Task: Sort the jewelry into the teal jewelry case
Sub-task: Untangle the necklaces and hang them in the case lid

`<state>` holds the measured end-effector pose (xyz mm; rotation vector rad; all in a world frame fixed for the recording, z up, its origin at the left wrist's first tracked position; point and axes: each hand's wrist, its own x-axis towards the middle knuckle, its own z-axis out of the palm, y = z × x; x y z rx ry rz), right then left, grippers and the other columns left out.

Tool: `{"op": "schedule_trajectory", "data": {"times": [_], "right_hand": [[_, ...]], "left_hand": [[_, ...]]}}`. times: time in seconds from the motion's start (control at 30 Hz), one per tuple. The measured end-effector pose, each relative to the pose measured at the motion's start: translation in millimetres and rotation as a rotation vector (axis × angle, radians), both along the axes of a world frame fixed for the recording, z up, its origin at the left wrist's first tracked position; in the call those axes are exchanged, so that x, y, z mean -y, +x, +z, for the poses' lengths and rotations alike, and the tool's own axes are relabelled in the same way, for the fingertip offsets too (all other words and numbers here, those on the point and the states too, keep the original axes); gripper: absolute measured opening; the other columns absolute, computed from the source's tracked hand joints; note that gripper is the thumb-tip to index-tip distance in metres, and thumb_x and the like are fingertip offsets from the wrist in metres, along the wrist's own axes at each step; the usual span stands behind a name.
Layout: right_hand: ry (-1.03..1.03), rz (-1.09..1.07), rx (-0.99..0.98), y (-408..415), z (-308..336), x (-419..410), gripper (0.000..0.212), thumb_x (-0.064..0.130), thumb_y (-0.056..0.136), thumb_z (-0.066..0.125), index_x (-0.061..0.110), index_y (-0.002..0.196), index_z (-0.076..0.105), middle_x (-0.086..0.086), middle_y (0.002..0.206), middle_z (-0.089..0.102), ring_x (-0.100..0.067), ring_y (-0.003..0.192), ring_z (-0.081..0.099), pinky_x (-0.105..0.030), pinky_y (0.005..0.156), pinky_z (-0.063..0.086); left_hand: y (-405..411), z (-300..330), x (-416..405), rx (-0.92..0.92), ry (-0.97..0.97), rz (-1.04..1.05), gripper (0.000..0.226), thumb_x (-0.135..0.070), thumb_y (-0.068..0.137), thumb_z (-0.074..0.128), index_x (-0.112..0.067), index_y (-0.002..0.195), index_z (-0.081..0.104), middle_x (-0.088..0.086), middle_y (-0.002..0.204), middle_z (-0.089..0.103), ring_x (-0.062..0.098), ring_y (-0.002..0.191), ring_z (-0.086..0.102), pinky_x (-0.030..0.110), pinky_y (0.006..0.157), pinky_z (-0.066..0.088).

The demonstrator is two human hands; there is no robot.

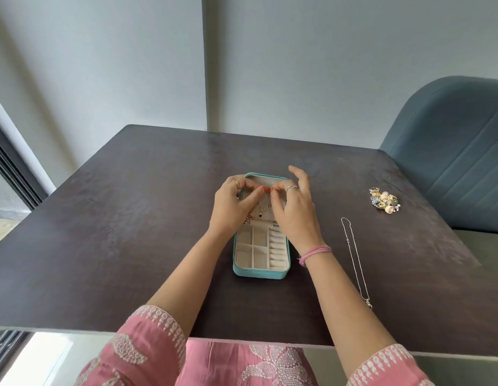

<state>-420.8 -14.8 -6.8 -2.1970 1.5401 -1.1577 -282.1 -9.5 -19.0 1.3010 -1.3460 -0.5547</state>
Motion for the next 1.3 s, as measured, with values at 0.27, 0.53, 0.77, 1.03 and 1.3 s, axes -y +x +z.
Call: {"op": "schedule_trajectory", "data": {"times": [0.27, 0.53, 0.77, 1.03, 1.3], "right_hand": [[-0.023, -0.058, 0.009, 2.0, 8.8, -3.3, 0.014, 0.021, 0.092, 0.060, 0.010, 0.091, 0.069, -0.001, 0.137, 0.046, -0.021, 0.097, 0.063, -0.028, 0.083, 0.045], [-0.006, -0.124, 0.082, 6.6, 10.8, -1.5, 0.013, 0.019, 0.087, 0.066, 0.010, 0.089, 0.074, -0.001, 0.123, 0.053, -0.020, 0.096, 0.062, -0.033, 0.082, 0.052], [0.001, -0.141, 0.185, 7.2, 9.5, 2.2, 0.007, 0.016, 0.082, 0.072, 0.010, 0.083, 0.075, -0.004, 0.114, 0.057, -0.017, 0.096, 0.060, -0.038, 0.084, 0.052], [-0.047, -0.173, 0.387, 7.1, 1.2, 6.1, 0.037, 0.015, 0.070, 0.081, 0.019, 0.084, 0.048, 0.001, 0.094, 0.052, -0.023, 0.081, 0.059, -0.026, 0.068, 0.043], [0.148, -0.176, 0.662, 6.9, -8.9, 9.9, 0.052, 0.019, 0.064, 0.086, 0.031, 0.085, 0.040, -0.006, 0.099, 0.061, -0.015, 0.083, 0.066, -0.038, 0.074, 0.056]], "left_hand": [[-9.0, -2.8, -4.5, 0.074, -0.100, 0.129, 0.013, -0.020, 0.085, 0.070, -0.010, 0.093, 0.073, -0.007, 0.116, 0.059, -0.012, 0.095, 0.054, 0.002, 0.080, 0.042], [-12.8, -3.2, -6.3, 0.025, -0.079, 0.186, 0.011, -0.021, 0.082, 0.073, -0.011, 0.084, 0.074, -0.008, 0.117, 0.061, -0.018, 0.094, 0.053, 0.003, 0.078, 0.042], [-14.2, 2.9, -8.0, -0.059, -0.039, 0.219, 0.006, -0.021, 0.079, 0.075, -0.016, 0.076, 0.073, -0.007, 0.111, 0.066, -0.004, 0.096, 0.060, 0.006, 0.081, 0.045], [-19.0, 5.7, -12.7, -0.353, -0.009, 0.204, 0.033, -0.010, 0.076, 0.078, -0.018, 0.076, 0.046, -0.005, 0.101, 0.067, 0.011, 0.081, 0.070, 0.027, 0.058, 0.057], [-22.9, 9.9, -10.7, -0.729, 0.176, 0.196, 0.054, -0.007, 0.065, 0.086, -0.018, 0.103, 0.050, 0.003, 0.102, 0.065, 0.022, 0.091, 0.068, 0.029, 0.064, 0.058]]}}
